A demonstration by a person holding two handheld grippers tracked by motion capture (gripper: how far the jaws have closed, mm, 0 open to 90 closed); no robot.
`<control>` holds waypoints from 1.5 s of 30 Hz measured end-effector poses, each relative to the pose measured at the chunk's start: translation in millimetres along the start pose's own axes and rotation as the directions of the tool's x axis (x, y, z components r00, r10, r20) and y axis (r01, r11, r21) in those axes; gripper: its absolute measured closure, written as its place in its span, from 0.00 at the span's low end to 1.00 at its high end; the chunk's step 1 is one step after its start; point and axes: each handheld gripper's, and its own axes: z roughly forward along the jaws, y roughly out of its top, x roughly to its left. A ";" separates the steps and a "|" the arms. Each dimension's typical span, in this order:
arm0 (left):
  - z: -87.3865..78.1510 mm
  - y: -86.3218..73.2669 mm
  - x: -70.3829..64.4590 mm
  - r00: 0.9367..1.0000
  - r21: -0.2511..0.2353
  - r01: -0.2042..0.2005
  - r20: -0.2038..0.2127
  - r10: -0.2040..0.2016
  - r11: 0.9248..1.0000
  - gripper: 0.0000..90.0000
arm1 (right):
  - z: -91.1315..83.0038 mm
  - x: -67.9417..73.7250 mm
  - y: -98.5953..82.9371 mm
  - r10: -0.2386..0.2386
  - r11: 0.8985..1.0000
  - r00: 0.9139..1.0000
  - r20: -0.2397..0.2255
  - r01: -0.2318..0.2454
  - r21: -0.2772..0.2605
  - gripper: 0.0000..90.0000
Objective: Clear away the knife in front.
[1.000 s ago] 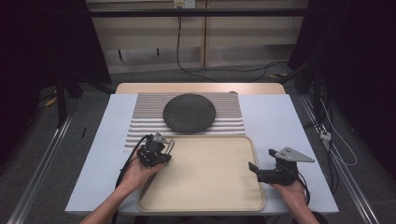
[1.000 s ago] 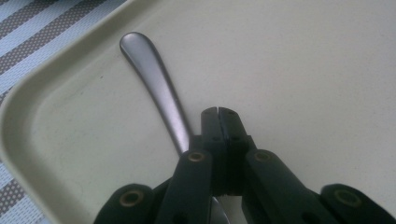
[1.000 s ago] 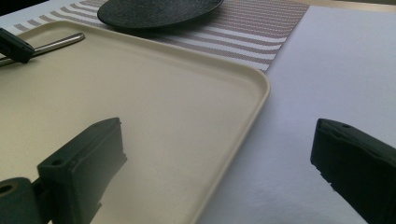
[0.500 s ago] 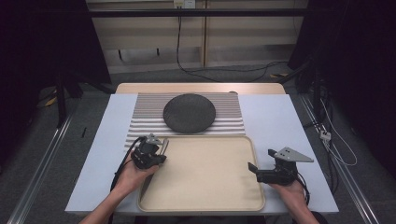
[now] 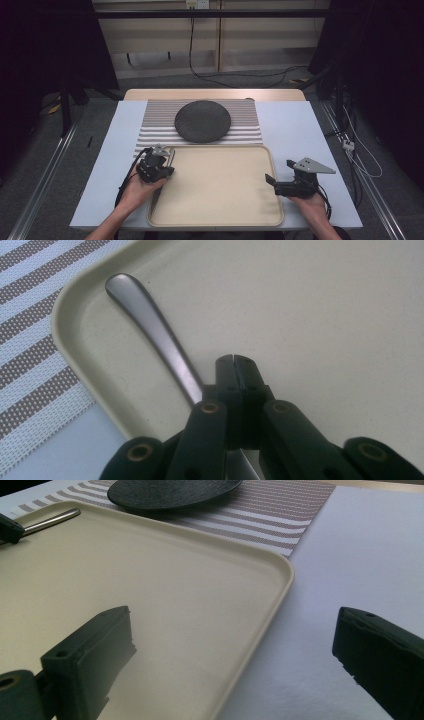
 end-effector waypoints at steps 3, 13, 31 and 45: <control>-1.4 -2.5 2.0 1.000 -0.005 0.005 0.003 -0.005 1.000 1.00 | 0.2 -0.1 0.0 0.001 1.000 1.000 0.001 -0.001 0.001 0.03; -4.7 -9.1 6.3 0.999 -0.022 0.032 0.018 -0.031 0.999 1.00 | 0.5 -0.1 0.1 0.000 1.000 1.000 0.001 0.000 0.000 0.03; -12.3 -12.8 4.6 1.000 -0.114 0.011 -0.012 -0.013 0.993 0.77 | -0.1 0.4 0.3 -0.004 1.000 1.000 -0.003 0.004 -0.001 0.03; -25.0 -12.8 -1.1 0.995 -0.232 0.094 0.037 -0.088 0.968 0.08 | -0.6 0.0 0.2 -0.001 1.000 1.000 -0.004 0.001 -0.001 0.03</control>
